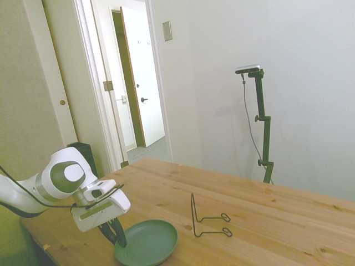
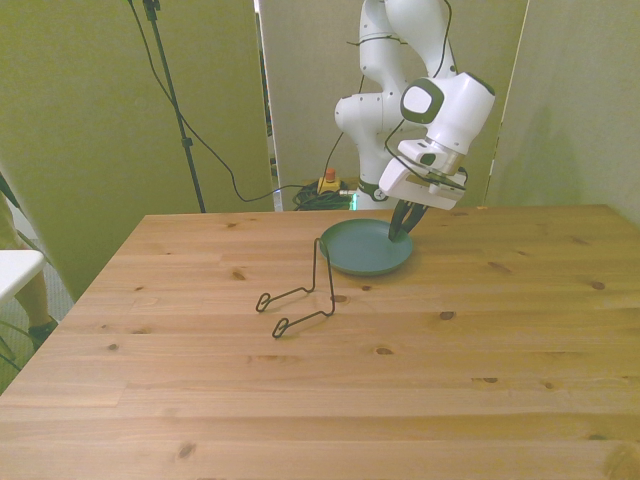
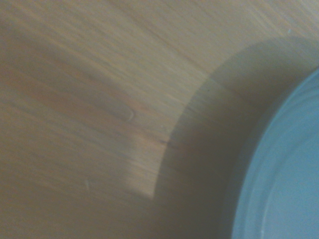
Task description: Load the plate
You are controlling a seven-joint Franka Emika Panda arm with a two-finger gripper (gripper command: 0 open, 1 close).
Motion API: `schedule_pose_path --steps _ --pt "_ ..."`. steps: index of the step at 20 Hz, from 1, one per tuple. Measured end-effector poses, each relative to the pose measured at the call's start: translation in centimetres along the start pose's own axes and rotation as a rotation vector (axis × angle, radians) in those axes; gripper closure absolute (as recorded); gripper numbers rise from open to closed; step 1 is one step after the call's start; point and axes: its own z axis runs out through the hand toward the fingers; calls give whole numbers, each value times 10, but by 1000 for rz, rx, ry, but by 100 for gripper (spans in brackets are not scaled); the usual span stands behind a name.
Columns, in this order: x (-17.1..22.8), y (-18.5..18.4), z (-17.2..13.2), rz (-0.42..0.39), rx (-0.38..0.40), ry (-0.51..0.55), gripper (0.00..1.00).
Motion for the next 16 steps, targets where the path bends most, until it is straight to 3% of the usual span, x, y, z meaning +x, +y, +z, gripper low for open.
schedule_pose_path --steps 9,16 --pt "19 28 -2 49 64 -29 100" --pt "49 55 -60 104 186 -26 100"
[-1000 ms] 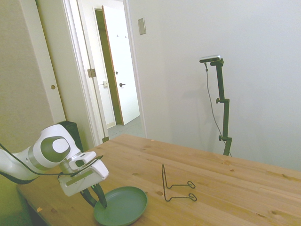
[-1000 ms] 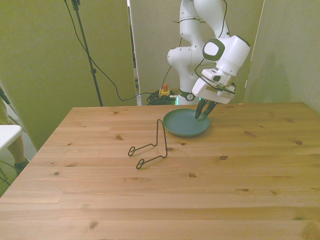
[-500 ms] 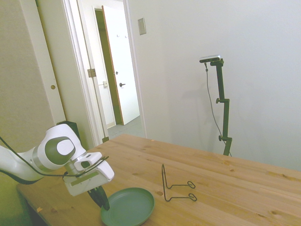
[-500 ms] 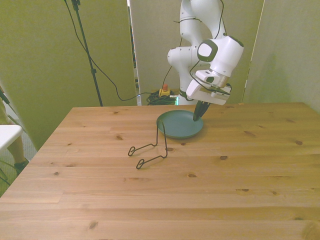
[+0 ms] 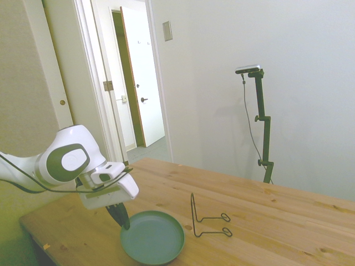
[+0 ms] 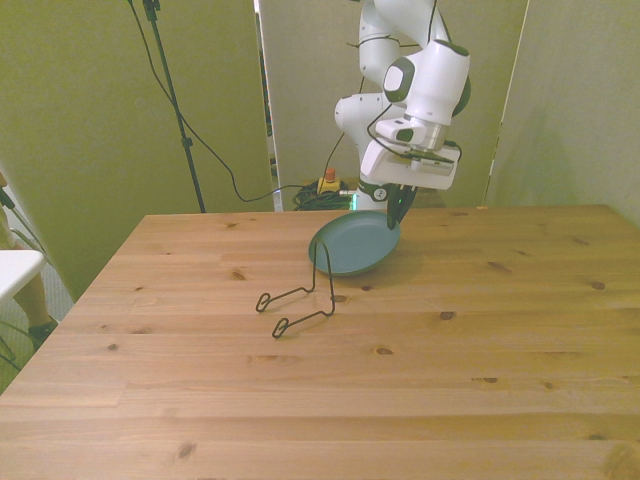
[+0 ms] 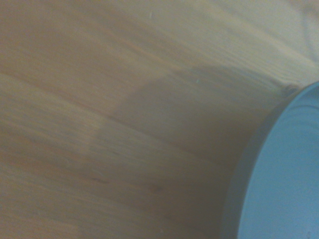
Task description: Load the plate
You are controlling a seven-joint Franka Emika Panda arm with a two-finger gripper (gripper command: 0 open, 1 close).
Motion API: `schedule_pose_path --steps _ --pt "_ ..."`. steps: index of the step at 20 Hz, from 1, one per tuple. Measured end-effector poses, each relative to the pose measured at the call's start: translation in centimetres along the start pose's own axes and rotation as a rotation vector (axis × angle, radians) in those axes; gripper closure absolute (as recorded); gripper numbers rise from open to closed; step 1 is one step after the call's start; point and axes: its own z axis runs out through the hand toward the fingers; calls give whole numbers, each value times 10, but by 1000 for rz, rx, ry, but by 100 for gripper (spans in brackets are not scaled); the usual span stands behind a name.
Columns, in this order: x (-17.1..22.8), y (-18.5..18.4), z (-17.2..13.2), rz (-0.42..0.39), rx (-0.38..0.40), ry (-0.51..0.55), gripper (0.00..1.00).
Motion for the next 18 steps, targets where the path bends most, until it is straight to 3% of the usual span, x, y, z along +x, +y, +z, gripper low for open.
schedule_pose_path --steps 8,13,18 --pt "22 10 -100 19 139 -1 100" --pt "49 47 -173 22 245 -44 100" --pt "91 88 -189 11 333 -143 100"
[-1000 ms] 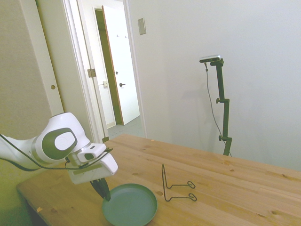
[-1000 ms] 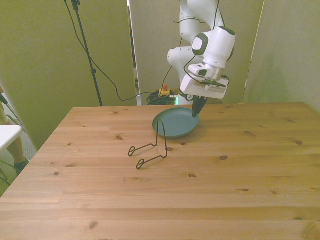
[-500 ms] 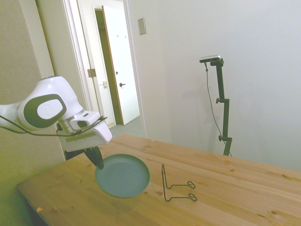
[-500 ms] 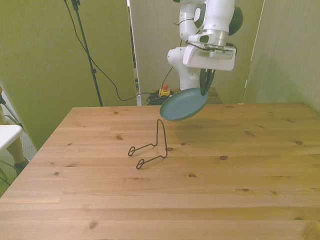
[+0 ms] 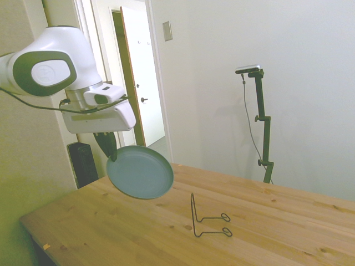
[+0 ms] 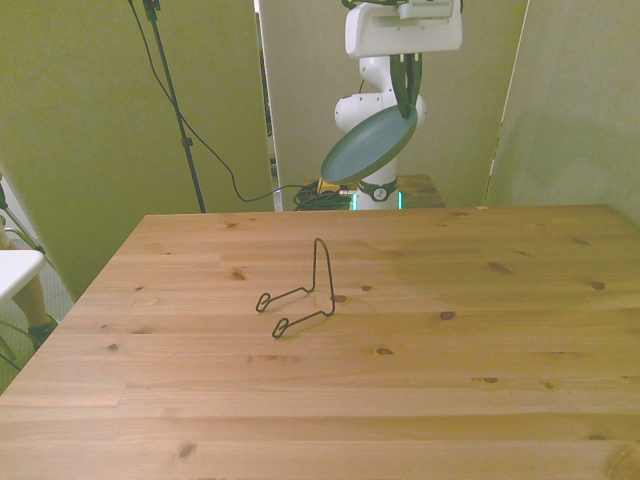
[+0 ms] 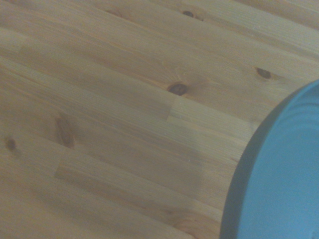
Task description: Load the plate
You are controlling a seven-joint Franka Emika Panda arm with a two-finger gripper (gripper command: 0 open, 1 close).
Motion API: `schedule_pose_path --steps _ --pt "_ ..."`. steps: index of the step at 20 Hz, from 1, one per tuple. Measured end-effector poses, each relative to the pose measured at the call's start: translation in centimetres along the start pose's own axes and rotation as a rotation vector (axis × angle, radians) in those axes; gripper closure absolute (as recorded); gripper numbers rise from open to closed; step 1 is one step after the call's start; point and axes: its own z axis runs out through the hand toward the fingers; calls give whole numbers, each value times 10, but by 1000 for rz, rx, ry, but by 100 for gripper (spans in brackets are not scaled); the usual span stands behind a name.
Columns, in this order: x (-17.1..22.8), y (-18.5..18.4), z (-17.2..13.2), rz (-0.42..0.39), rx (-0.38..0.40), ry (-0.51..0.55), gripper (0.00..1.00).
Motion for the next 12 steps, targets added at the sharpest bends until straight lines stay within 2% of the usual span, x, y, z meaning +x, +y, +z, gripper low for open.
schedule_pose_path --steps 2,5,12 --pt "20 13 -2 5 41 -57 100" --pt "57 26 -12 43 61 -74 100" --pt "67 19 -16 48 85 -117 100"
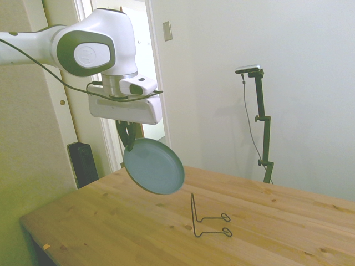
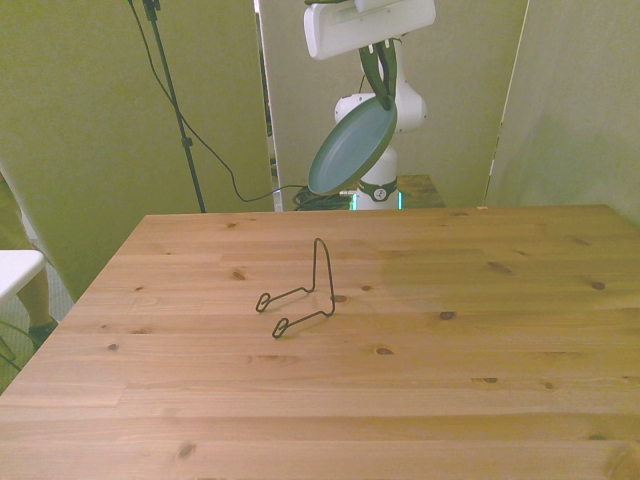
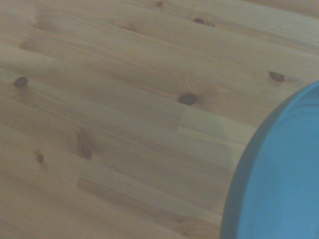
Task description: Load the plate
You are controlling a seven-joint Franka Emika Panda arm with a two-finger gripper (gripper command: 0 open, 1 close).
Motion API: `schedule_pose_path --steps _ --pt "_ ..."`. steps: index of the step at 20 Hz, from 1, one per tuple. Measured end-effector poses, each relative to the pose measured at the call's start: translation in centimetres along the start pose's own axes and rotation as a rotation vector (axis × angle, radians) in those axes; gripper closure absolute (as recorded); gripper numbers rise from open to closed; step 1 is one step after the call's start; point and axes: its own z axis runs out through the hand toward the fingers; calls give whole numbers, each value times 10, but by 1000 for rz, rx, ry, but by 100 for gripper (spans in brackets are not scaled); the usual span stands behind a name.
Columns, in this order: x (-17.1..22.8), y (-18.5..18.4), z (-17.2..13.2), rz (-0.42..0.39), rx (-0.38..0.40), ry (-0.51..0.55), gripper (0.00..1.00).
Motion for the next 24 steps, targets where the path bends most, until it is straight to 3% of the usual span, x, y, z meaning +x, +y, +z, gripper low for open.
schedule_pose_path --steps 7,16,24 --pt "64 29 -23 56 73 -145 100" --pt "113 67 -31 12 158 -286 100" --pt "151 90 -3 -11 193 -328 100"
